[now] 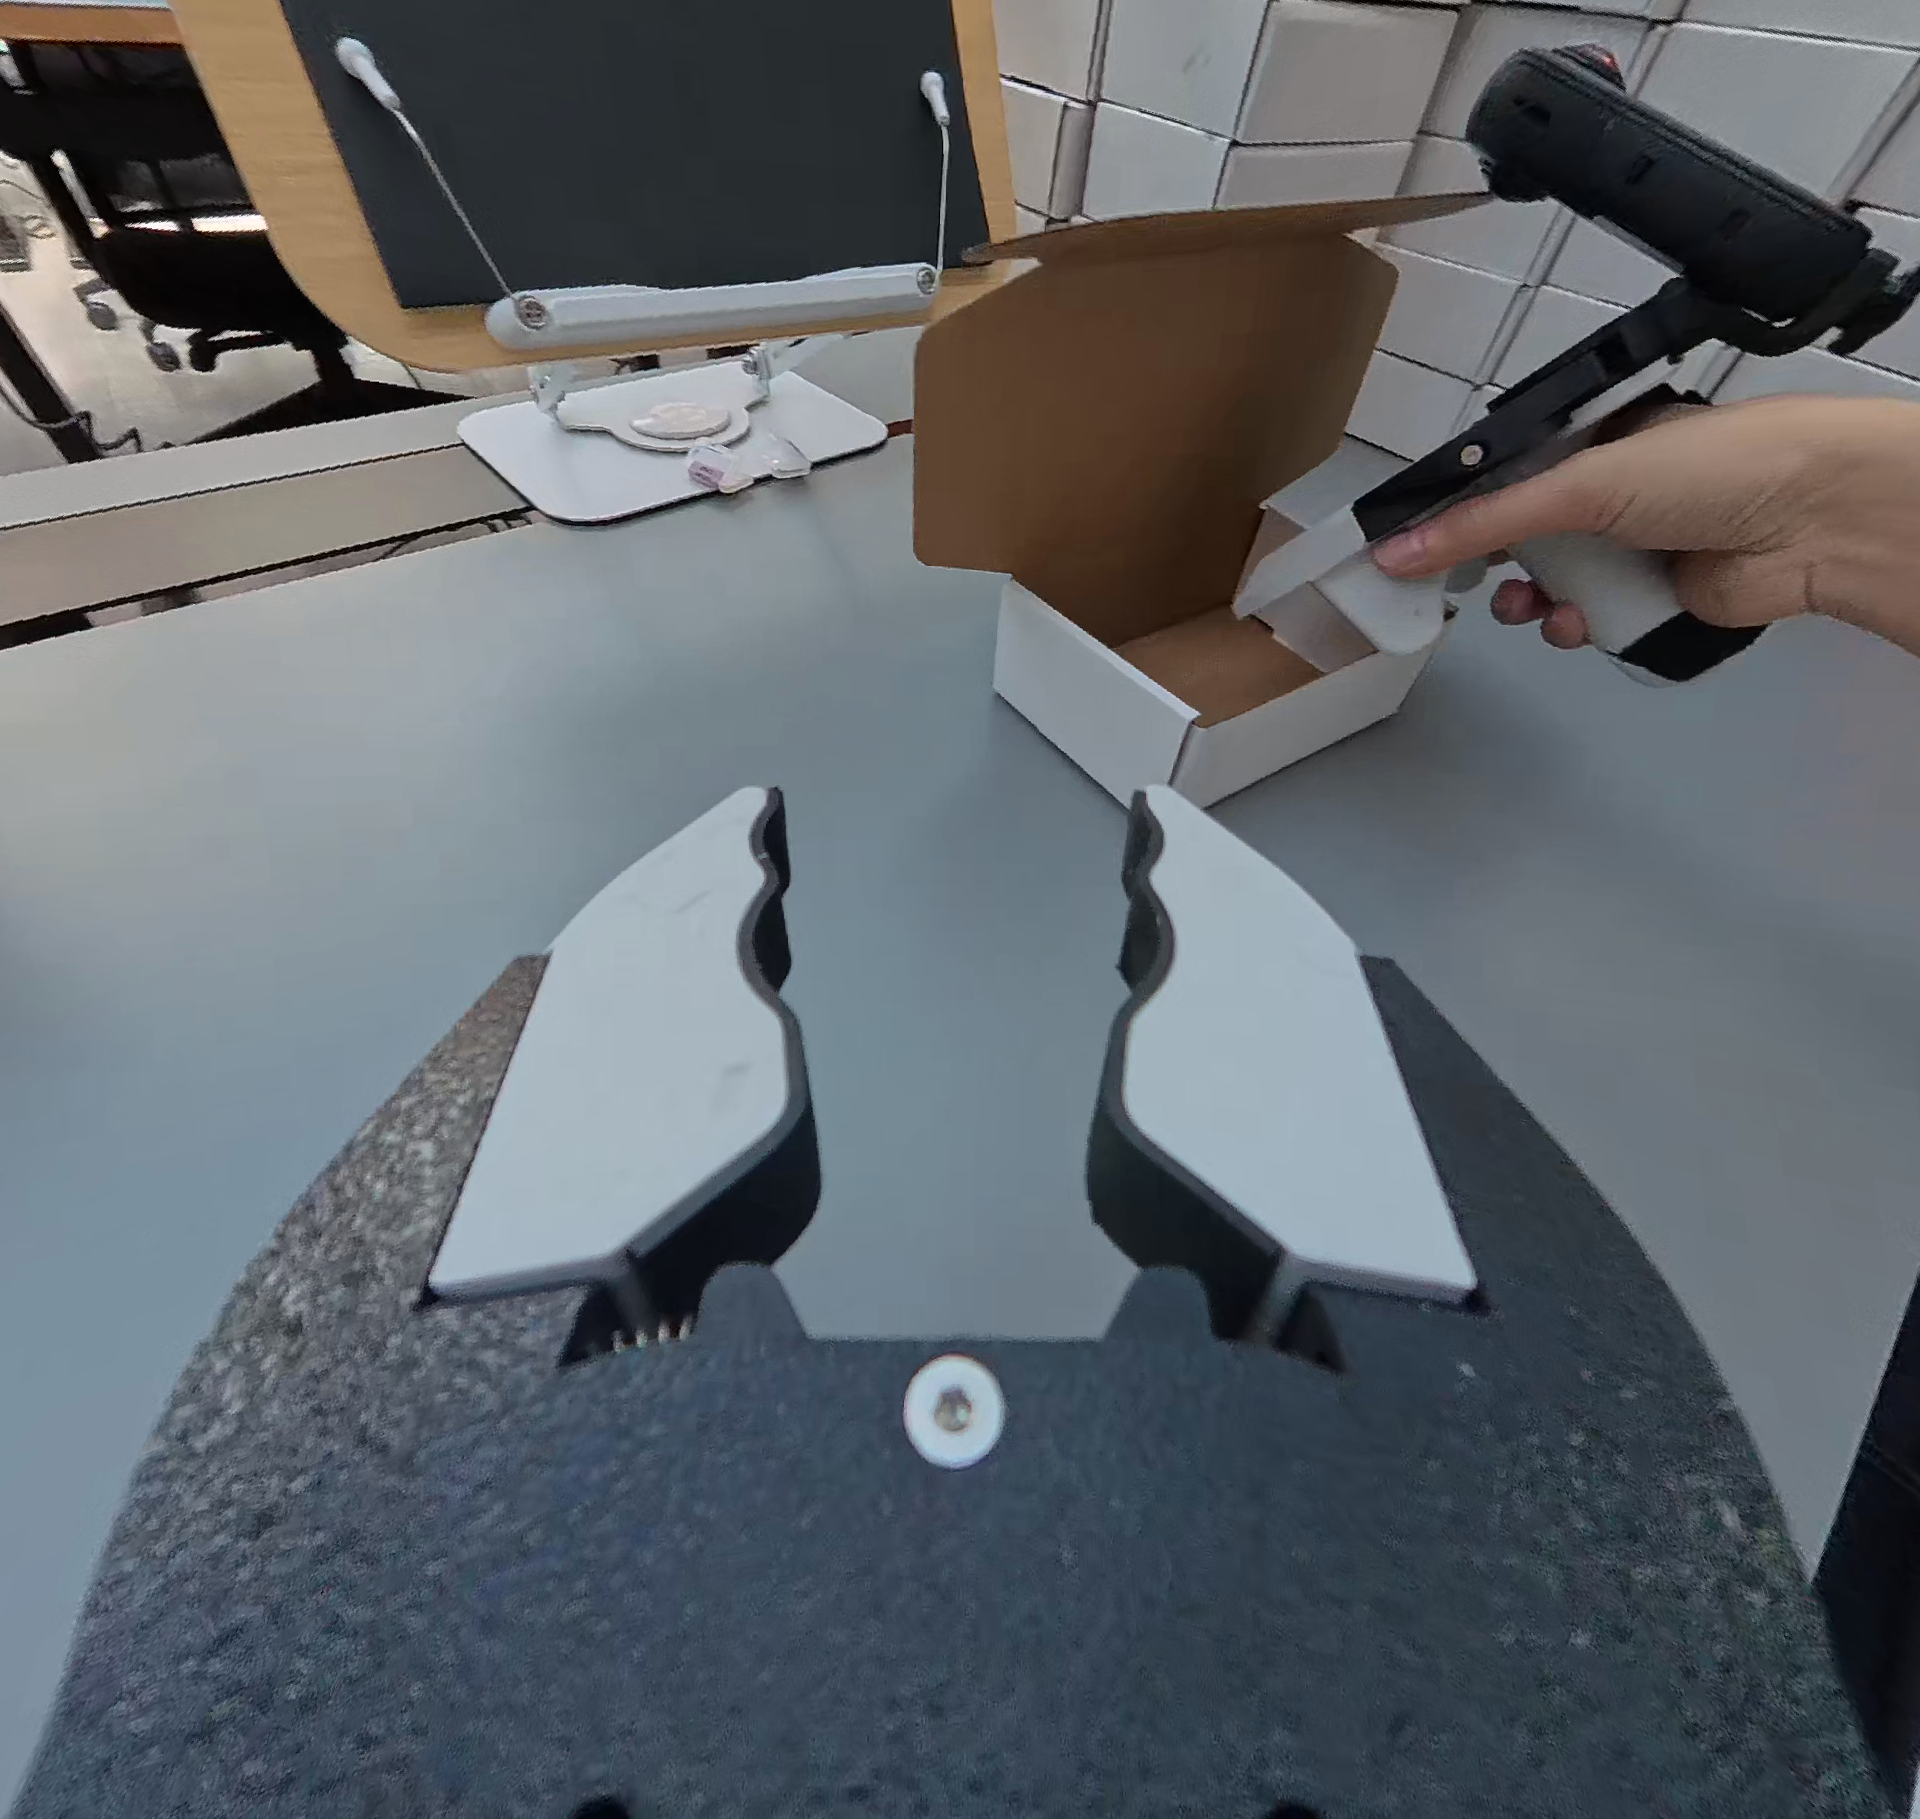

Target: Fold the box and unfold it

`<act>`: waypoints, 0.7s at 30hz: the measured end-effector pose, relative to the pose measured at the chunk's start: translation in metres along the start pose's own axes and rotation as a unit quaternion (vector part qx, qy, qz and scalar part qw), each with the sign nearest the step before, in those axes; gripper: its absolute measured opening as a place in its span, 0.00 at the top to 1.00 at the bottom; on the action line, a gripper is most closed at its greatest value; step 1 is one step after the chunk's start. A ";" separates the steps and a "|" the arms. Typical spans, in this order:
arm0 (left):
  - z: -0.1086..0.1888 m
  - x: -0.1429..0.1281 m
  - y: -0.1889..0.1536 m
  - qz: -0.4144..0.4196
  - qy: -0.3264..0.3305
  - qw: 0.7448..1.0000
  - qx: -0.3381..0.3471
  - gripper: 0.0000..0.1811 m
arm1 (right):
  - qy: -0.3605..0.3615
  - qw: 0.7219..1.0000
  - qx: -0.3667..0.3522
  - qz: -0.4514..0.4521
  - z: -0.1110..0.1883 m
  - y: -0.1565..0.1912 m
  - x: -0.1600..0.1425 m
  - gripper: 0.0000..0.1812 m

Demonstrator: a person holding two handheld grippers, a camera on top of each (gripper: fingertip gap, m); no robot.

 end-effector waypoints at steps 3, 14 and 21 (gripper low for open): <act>-0.015 -0.004 -0.006 0.008 -0.010 0.998 -0.062 0.65 | -0.094 0.994 0.050 -0.009 0.025 -0.020 0.017 0.42; -0.121 0.022 0.013 0.005 -0.011 0.973 -0.231 0.66 | -0.234 0.931 0.225 0.167 0.048 -0.063 0.083 0.59; -0.165 0.021 0.024 -0.009 0.017 0.957 -0.288 0.71 | -0.213 0.904 0.286 0.234 0.035 -0.067 0.082 0.71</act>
Point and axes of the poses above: each gripper's, where its closed fingertips meet, z back along the fingers, x out of its top, y = z × x across the jaws, the point moved 3 cm from there along z, back along the fingers, and after that the axes turned 15 degrees about -y, right-handed, at the moved point
